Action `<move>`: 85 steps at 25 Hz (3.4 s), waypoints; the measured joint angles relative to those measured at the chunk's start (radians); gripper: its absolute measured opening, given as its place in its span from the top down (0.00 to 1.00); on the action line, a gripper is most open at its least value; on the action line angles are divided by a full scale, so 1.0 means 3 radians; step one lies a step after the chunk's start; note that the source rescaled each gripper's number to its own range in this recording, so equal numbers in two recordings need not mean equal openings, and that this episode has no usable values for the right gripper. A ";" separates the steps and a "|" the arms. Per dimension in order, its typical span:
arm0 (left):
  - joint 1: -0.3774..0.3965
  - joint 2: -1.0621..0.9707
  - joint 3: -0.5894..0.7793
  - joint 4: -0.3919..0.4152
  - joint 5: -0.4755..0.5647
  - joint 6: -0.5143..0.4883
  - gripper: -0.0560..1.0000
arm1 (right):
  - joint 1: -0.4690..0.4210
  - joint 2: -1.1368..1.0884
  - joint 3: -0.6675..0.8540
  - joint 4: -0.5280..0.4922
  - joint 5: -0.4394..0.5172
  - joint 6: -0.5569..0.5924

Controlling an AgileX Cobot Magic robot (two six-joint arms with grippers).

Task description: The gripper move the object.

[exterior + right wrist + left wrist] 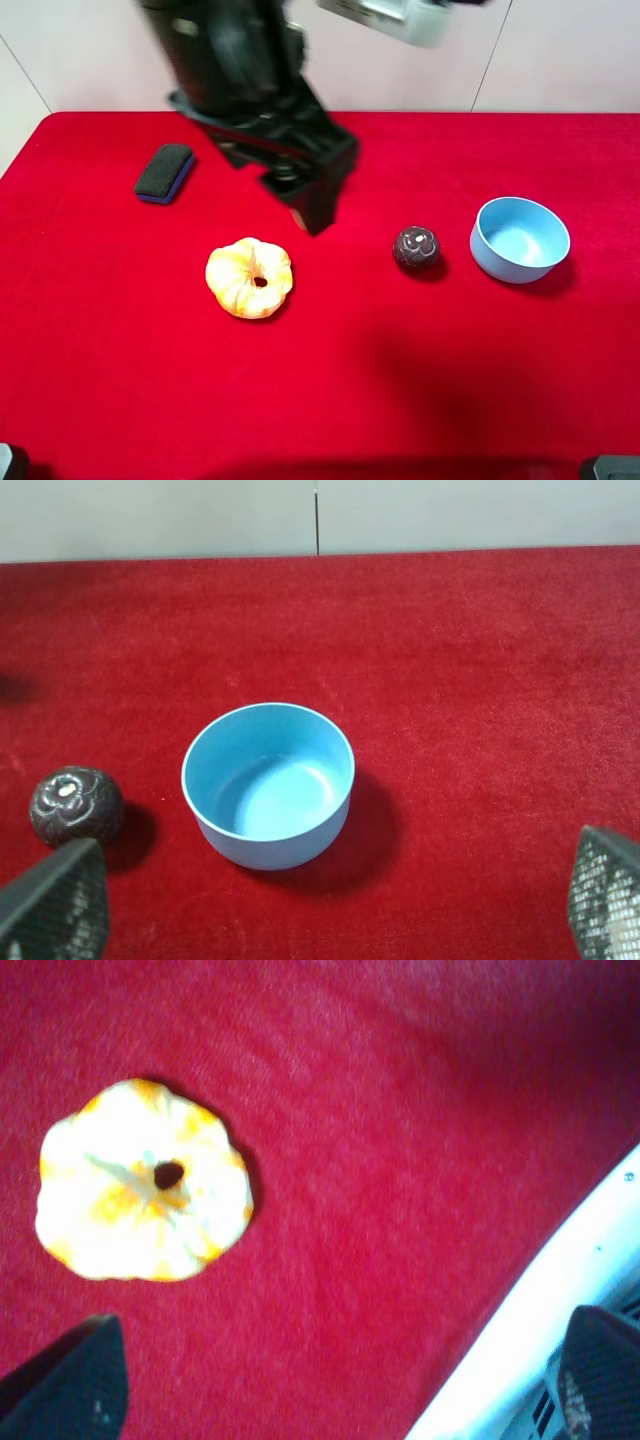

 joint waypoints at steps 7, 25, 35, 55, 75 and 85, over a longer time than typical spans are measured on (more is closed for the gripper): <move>0.0000 -0.0800 0.0666 -0.0006 0.0000 0.0030 0.22 | 0.0000 0.0000 0.0000 0.0000 0.0000 0.0000; 0.0043 -0.2281 0.1361 0.0244 0.0005 0.0076 0.00 | 0.0000 0.0000 0.0000 0.0000 0.0000 0.0000; 0.0979 -0.3072 0.1991 0.0330 0.0005 0.0079 0.00 | 0.0000 0.0000 0.0000 0.0000 0.0000 0.0000; 0.2776 -0.4530 0.3131 0.0117 -0.0439 0.0193 0.00 | 0.0000 0.0000 0.0000 0.0000 0.0000 0.0000; 0.3177 -0.5288 0.3131 0.0100 -0.0446 0.0254 0.00 | 0.0000 0.0000 0.0000 0.0000 0.0000 0.0000; 0.3177 -0.5288 0.3131 0.0100 -0.0446 0.0254 0.00 | 0.0000 0.0000 0.0000 0.0000 0.0000 0.0000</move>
